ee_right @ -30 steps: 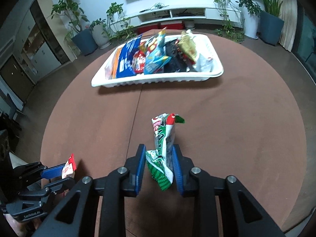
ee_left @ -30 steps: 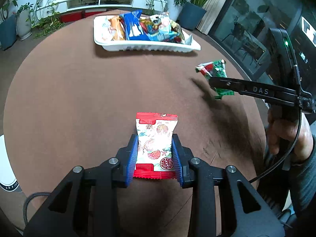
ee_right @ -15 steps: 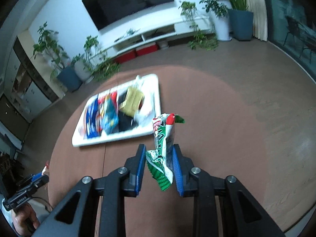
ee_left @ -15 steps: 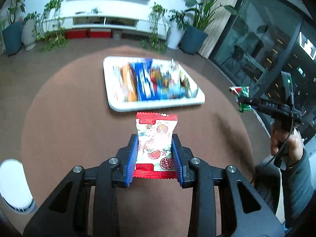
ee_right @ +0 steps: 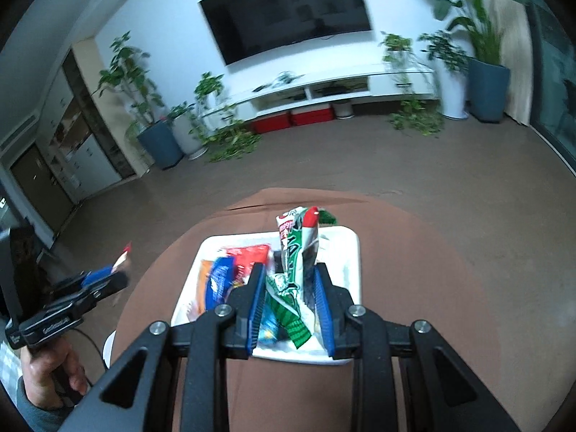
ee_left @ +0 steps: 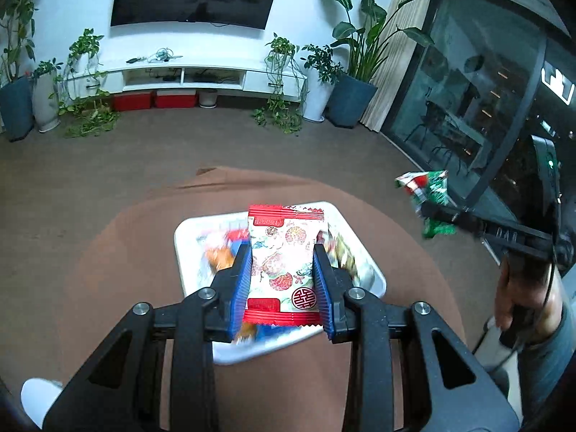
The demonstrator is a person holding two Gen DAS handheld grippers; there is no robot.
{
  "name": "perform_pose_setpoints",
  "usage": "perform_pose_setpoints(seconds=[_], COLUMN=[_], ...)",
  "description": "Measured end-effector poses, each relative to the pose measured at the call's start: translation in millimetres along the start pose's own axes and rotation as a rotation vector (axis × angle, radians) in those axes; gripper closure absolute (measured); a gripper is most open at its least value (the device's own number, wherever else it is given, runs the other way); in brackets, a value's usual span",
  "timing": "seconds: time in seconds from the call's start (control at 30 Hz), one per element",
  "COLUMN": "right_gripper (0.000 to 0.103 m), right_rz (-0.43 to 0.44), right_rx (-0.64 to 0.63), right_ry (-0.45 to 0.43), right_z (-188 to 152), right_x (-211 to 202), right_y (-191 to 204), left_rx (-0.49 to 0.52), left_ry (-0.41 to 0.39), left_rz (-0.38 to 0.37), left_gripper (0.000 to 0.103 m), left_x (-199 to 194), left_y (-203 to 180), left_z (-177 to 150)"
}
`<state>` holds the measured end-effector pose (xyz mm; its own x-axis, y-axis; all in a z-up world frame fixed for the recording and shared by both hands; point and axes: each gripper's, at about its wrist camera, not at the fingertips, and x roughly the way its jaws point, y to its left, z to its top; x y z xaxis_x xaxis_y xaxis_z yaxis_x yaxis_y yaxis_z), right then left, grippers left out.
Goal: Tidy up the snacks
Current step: 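Carry the red-and-white and green packets over the tray and release them inside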
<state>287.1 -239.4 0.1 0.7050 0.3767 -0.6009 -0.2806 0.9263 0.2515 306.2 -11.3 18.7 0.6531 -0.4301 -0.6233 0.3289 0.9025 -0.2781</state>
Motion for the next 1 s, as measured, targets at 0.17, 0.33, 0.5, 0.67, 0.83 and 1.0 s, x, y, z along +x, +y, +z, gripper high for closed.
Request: perform_pose_setpoints(seconds=[0.17,0.33,0.5,0.67,0.83,1.0], right_gripper=[0.074,0.074,0.074,0.074,0.074,0.073], right_rz=[0.030,0.038,0.037,0.037,0.030,0.029], right_rx=[-0.009,-0.015,-0.007,0.000,0.017,0.014], right_ry=[0.072,0.148,0.199,0.228,0.251,0.277], right_z=[14,17,13,8,0,-9], right_x=[45,90,121,137,150,163], right_y=[11,12,5,3,-1,-1], left_rx=[0.005,-0.018,-0.020,-0.017,0.000,0.021], left_ry=[0.045,0.080,0.110,0.124,0.122,0.128], left_rz=[0.002,0.020,0.022,0.021,0.034,0.047], left_gripper=[0.072,0.072,0.072,0.072,0.071,0.070], left_x=[49,99,126,149,157,169], left_y=[1,15,24,27,29,26], left_z=[16,21,4,-7,-16,-18])
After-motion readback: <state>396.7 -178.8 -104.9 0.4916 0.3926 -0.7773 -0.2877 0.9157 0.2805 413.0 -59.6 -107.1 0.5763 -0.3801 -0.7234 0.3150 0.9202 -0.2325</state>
